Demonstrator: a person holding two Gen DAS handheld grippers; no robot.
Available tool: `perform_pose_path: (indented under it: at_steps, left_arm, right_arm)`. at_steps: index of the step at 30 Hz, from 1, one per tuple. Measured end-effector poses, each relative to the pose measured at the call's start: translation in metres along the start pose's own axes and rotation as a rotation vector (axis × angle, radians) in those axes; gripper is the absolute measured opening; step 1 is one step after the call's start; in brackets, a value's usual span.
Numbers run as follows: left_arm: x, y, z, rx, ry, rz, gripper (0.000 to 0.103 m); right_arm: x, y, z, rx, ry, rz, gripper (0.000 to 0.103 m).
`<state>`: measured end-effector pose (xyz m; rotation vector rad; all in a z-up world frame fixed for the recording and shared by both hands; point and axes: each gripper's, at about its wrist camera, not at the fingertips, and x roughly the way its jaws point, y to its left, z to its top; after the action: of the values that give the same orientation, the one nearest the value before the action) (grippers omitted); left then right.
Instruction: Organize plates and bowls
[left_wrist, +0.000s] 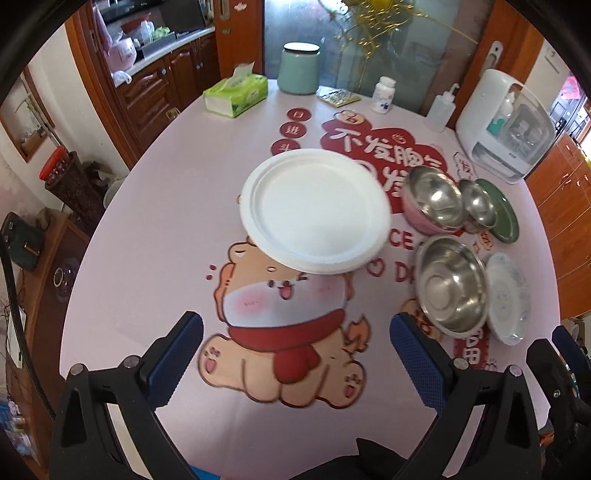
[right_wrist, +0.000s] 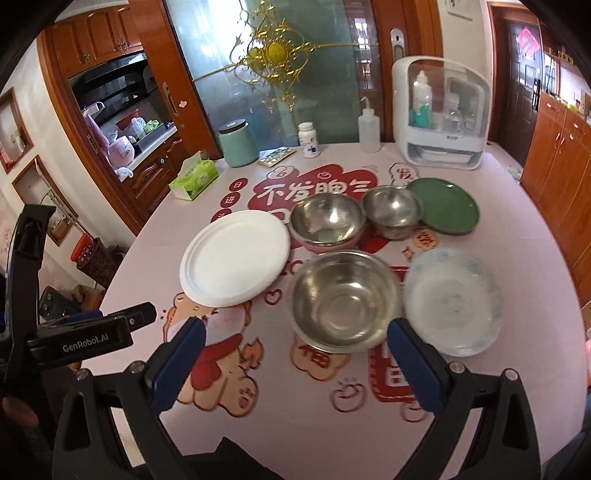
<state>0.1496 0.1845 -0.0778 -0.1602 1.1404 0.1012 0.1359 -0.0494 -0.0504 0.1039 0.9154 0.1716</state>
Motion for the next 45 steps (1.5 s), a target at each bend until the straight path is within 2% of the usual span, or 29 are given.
perform_pose_path:
  at_steps: [8,10,19,25,29,37,42,45]
  left_arm:
    - [0.035,0.044,0.034,0.022,0.017,-0.042,0.101]
    - [0.047,0.054,0.045,0.027,0.023,-0.058,0.101]
    - [0.103,0.081,0.085,-0.001,0.037,-0.121,0.1]
    - [0.135,0.088,0.098,-0.005,0.024,-0.15,0.091]
    - [0.153,0.087,0.099,-0.005,0.043,-0.164,0.077]
    - [0.183,0.087,0.1,-0.006,0.105,-0.188,0.054]
    - [0.197,0.087,0.101,-0.009,0.134,-0.204,0.053]
    - [0.204,0.087,0.102,-0.016,0.149,-0.212,0.047]
  right_arm:
    - [0.053,0.026,0.01,0.073,0.043,0.034,0.098]
    - [0.067,0.032,0.013,0.086,0.056,0.037,0.095]
    - [0.129,0.042,0.034,0.194,0.087,0.042,0.092]
    - [0.161,0.039,0.046,0.249,0.087,0.003,0.085]
    - [0.178,0.037,0.052,0.258,0.081,-0.018,0.081]
    - [0.212,0.028,0.058,0.277,0.148,-0.076,0.06]
    - [0.227,0.023,0.057,0.3,0.195,-0.107,0.052]
    - [0.235,0.022,0.059,0.296,0.218,-0.131,0.049]
